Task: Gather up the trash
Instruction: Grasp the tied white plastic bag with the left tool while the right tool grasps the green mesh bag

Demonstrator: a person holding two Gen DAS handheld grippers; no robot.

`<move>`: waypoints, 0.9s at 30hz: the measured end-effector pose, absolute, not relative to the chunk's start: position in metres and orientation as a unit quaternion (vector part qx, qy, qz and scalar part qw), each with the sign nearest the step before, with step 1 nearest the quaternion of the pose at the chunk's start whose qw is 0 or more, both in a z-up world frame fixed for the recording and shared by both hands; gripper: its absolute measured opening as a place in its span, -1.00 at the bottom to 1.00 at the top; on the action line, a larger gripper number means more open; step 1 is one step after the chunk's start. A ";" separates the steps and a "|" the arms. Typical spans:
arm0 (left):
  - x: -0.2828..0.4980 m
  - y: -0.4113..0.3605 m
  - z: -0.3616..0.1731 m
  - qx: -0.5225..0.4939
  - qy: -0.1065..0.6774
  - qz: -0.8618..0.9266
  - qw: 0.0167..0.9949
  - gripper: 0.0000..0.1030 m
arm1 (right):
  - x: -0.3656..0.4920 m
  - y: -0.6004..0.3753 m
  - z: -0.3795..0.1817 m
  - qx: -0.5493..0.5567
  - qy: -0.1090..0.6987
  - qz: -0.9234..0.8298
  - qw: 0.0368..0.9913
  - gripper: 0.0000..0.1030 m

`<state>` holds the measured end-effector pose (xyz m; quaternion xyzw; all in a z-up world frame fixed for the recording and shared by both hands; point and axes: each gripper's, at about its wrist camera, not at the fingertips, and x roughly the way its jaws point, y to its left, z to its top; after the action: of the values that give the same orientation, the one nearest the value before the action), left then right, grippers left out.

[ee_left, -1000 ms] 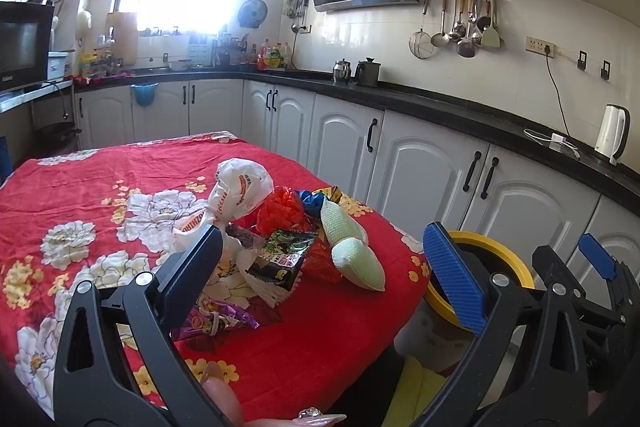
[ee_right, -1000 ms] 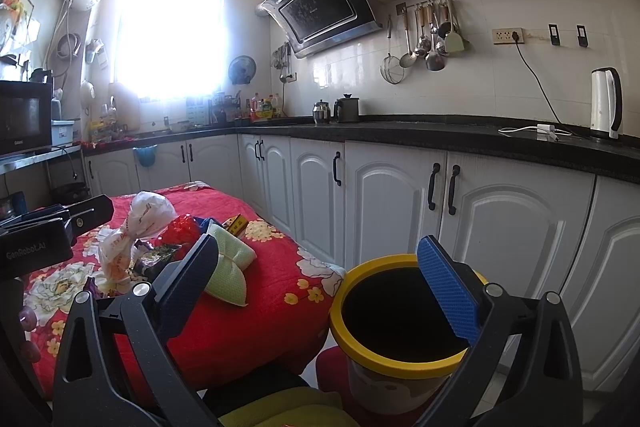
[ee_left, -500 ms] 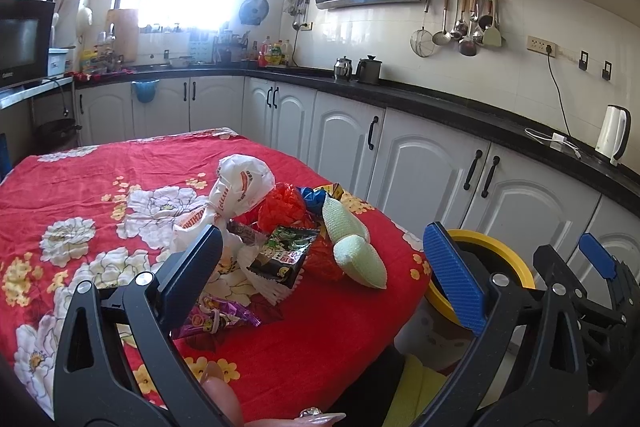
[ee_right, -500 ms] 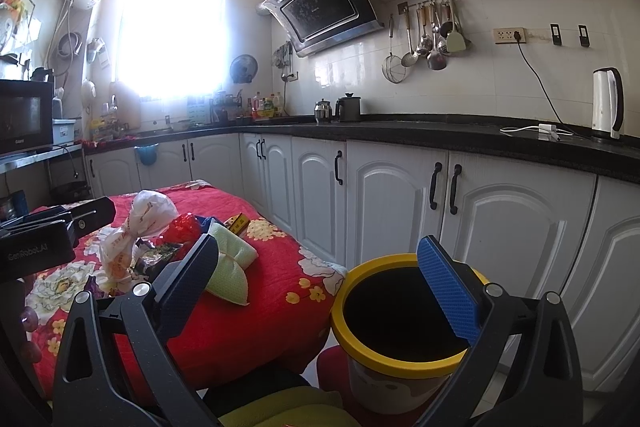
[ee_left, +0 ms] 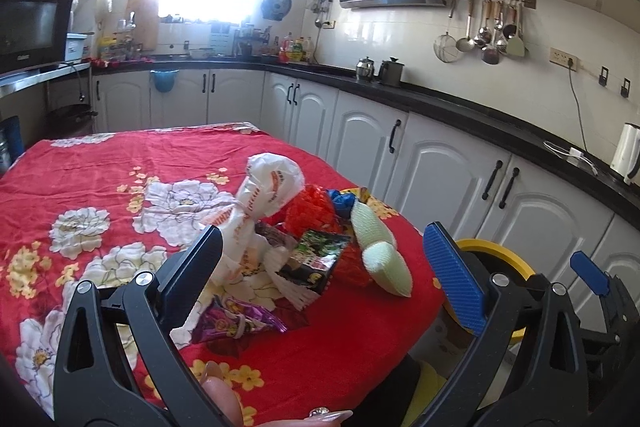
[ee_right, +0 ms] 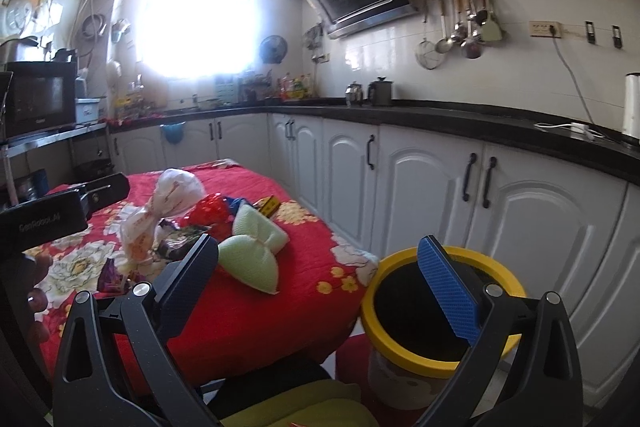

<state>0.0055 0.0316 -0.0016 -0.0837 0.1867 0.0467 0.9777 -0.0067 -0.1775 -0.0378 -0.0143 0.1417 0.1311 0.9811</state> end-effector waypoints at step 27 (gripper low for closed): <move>0.048 0.103 -0.005 -0.085 0.223 0.127 0.963 0.79 | 0.081 -0.115 -0.054 -0.038 0.233 0.189 0.953 0.88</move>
<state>0.0475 0.1027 -0.0052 -0.0851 0.2225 0.1270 0.9629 0.0807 -0.1147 -0.0543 -0.0376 0.2328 0.1891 0.9532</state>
